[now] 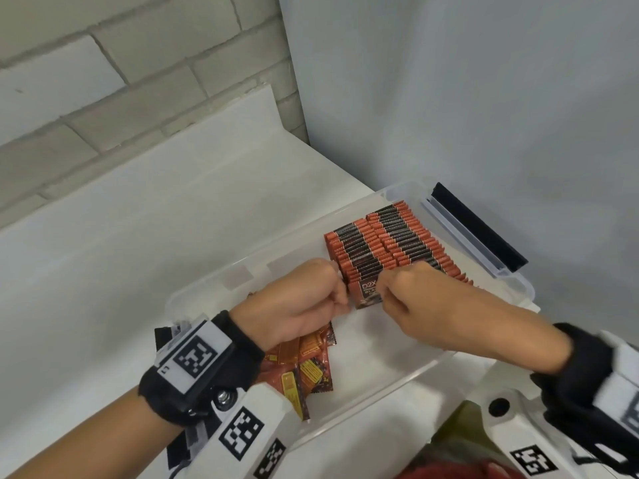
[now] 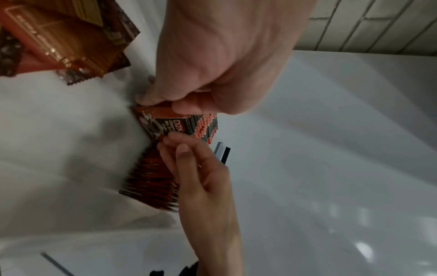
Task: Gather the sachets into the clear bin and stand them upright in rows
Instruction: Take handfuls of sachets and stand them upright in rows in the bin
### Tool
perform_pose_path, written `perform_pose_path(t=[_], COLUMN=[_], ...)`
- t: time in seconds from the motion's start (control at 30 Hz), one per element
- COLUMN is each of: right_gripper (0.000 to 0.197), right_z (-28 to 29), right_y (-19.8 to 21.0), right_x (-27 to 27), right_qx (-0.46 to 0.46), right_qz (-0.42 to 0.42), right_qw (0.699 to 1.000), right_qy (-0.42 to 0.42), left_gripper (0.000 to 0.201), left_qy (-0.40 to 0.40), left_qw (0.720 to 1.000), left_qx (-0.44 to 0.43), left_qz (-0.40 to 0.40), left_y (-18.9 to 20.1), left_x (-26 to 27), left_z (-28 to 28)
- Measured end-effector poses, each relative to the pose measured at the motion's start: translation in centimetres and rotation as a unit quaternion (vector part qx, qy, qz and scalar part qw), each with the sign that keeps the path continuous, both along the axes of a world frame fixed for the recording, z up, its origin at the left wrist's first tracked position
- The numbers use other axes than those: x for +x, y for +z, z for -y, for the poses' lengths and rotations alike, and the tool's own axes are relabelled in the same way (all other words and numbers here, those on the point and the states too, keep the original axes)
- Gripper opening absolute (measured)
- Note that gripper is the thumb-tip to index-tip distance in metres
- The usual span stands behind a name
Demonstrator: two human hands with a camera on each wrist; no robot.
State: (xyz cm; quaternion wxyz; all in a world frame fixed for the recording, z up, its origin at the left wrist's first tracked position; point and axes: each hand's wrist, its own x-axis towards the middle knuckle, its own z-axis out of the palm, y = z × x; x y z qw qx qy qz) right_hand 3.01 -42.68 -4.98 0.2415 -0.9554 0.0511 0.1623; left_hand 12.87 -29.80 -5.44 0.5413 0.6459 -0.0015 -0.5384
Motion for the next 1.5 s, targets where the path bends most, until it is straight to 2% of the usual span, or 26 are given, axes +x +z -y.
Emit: perform_pose_path(t=[0.07,0.17,0.37,0.57,0.73,0.77,0.83,0.93,0.97,1.03,1.2,1.27,1.33,1.5], right_gripper=[0.025,0.021,0.023,0.017,0.018,0.018,0.019,0.02,0.021,0.028,0.044,0.046,0.039,0.031], right_z=[-0.1,-0.3,0.0,0.0,0.0,0.0,0.0,-0.6,-1.0,-1.9,-4.1,-4.7,-5.1,-5.9], right_y=[0.0,0.1,0.3,0.3,0.9,1.1,1.4,1.9,2.0,2.1,1.6,1.4,1.4,0.1], right_x=[-0.1,-0.3,-0.2,-0.2,-0.2,-0.2,-0.2,0.2,0.4,0.7,2.2,3.0,3.7,4.4], right_qx=[0.003,0.002,0.003,0.002,0.01,0.014,0.034,0.069,0.076,0.081,0.09,0.095,0.099,0.145], right_qz=[0.006,0.005,0.013,0.02,-0.013,-0.017,-0.028,-0.065,-0.077,-0.104,-0.136,-0.155,-0.174,-0.215], right_qw=[1.0,1.0,1.0,1.0,1.0,1.0,0.999,0.994,0.992,0.987,0.973,0.969,0.965,0.956], right_qy=[0.0,0.0,-0.013,-0.017,-0.01,-0.006,0.007,0.045,0.062,0.095,0.161,0.168,0.166,0.137], left_gripper=[0.052,0.041,0.058,0.06,0.046,0.045,0.058,0.057,0.053,0.042,0.021,0.02,0.025,0.05], left_qy=[0.014,0.039,0.02,0.017,0.02,0.023,0.011,-0.069,-0.109,-0.21,-0.409,-0.495,-0.561,-0.664], left_qw=[1.0,0.999,0.999,0.999,0.999,0.999,0.999,0.99,0.979,0.94,0.813,0.767,0.736,0.63], left_qx=[0.009,0.026,0.033,0.034,0.031,0.032,0.043,0.074,0.093,0.138,0.224,0.22,0.213,0.256], left_qz=[-0.007,-0.022,-0.016,-0.023,-0.026,-0.021,0.007,0.101,0.142,0.23,0.349,0.343,0.313,0.31], left_y=[0.0,0.1,1.3,1.3,1.7,1.9,2.1,2.8,3.1,3.5,4.1,4.2,4.3,3.6], left_x=[-0.4,-1.0,-1.9,-2.0,-1.4,-0.9,0.2,2.1,2.8,3.9,4.6,4.4,4.1,2.6], left_z=[0.1,0.1,0.3,0.2,-0.5,-0.8,-1.9,-4.1,-4.9,-6.5,-8.3,-8.5,-8.6,-8.4])
